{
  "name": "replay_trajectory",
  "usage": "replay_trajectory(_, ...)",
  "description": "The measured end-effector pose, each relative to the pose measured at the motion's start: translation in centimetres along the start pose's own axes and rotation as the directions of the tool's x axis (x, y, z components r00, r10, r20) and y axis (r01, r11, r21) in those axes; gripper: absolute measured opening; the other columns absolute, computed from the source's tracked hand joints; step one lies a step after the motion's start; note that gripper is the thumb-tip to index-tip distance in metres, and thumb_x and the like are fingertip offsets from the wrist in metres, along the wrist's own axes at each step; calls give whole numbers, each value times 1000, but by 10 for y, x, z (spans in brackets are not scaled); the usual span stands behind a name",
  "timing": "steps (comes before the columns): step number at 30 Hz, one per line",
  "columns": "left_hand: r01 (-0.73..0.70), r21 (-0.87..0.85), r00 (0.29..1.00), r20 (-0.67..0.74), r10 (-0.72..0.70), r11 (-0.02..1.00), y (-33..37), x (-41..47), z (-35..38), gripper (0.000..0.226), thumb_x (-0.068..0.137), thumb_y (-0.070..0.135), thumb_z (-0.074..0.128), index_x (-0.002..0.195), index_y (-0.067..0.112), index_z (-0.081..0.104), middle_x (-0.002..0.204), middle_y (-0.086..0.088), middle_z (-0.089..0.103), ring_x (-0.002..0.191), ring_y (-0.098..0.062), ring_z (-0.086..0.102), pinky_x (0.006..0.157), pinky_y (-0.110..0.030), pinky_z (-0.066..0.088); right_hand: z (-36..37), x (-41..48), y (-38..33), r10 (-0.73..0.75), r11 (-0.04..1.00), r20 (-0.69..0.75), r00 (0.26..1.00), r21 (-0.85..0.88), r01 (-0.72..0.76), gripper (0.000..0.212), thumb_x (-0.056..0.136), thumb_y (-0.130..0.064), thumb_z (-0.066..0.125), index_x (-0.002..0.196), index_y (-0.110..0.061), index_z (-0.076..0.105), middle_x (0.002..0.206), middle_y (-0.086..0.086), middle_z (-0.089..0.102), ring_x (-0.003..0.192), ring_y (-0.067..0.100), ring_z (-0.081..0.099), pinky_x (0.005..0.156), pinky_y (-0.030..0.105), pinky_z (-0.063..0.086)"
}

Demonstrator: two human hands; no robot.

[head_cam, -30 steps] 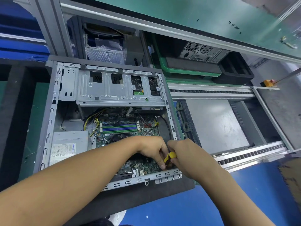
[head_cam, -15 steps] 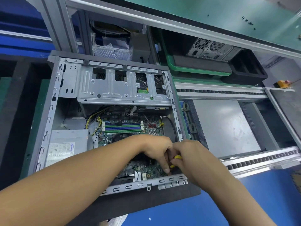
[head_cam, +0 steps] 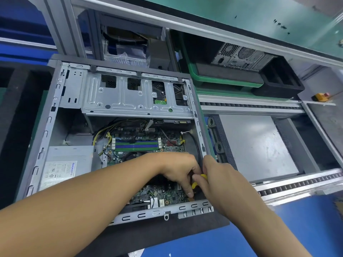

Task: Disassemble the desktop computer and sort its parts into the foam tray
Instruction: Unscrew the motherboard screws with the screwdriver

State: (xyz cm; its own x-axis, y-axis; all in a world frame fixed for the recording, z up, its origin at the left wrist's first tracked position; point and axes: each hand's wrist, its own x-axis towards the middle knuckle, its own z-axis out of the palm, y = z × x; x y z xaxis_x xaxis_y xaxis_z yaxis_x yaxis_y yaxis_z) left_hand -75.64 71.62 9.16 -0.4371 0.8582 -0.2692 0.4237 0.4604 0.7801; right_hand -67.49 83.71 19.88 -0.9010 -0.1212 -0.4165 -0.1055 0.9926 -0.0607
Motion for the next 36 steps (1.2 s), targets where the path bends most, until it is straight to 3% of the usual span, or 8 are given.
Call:
replay_trajectory(3,-12,-2,1000,8,12,1000,2,-2,0,36,68,42,87,90,18,71,87,3,72,82,-20,65,74,-34,54,-5,0,-2,-77,997,44,996,-19,78,21,99,-37,50,94,-28,31,92,-6,48,83,21,52,69,36,47)
replay_trajectory(9,-29,-19,1000,11,29,999,2,-4,-7,18,74,31,86,85,23,75,80,6,73,70,-10,63,61,-21,46,-12,1,-1,-102,995,139,985,25,99,14,96,-19,54,98,-27,43,100,-3,43,86,19,54,78,37,50)
replay_trajectory(13,-51,83,999,-12,52,995,4,-3,-5,24,72,40,85,70,27,65,65,9,64,59,-10,56,51,-23,41,-14,4,2,-54,992,143,988,122,37,23,90,-43,62,93,-28,46,95,-7,47,86,17,53,75,33,45)
replay_trajectory(18,-31,128,998,-58,39,991,4,-4,-6,42,69,42,85,55,29,48,53,12,55,51,-3,52,48,-25,38,-2,8,4,73,997,30,997,31,-74,33,93,-57,52,87,-28,38,79,-3,54,80,28,54,65,36,44)
replay_trajectory(21,-15,141,997,-71,25,990,5,-5,-5,37,67,47,84,58,30,54,55,14,58,53,-1,55,49,-24,41,0,9,2,70,997,33,997,35,-71,30,95,-51,52,89,-26,36,81,-2,53,78,28,54,64,37,45)
replay_trajectory(25,-2,102,997,-73,10,995,4,-6,-2,34,68,49,84,81,23,67,74,3,68,68,-17,62,64,-36,54,-3,4,-1,-32,999,54,998,16,32,19,96,-36,53,95,-28,36,83,-6,50,78,24,53,71,41,50)
replay_trajectory(32,1,18,998,-66,0,1000,8,-5,-4,33,66,36,90,56,32,58,59,8,63,50,-6,49,49,-22,41,-5,-1,-1,-136,991,113,984,13,135,19,97,-23,54,97,-35,39,99,-4,41,80,15,44,74,35,46)
replay_trajectory(36,-32,51,997,-75,36,998,10,-7,-6,37,72,29,86,51,34,56,44,14,50,47,6,48,42,-10,33,-4,-4,-1,-102,992,47,994,74,99,15,95,-49,50,95,-37,41,92,-9,42,79,15,49,72,34,46)
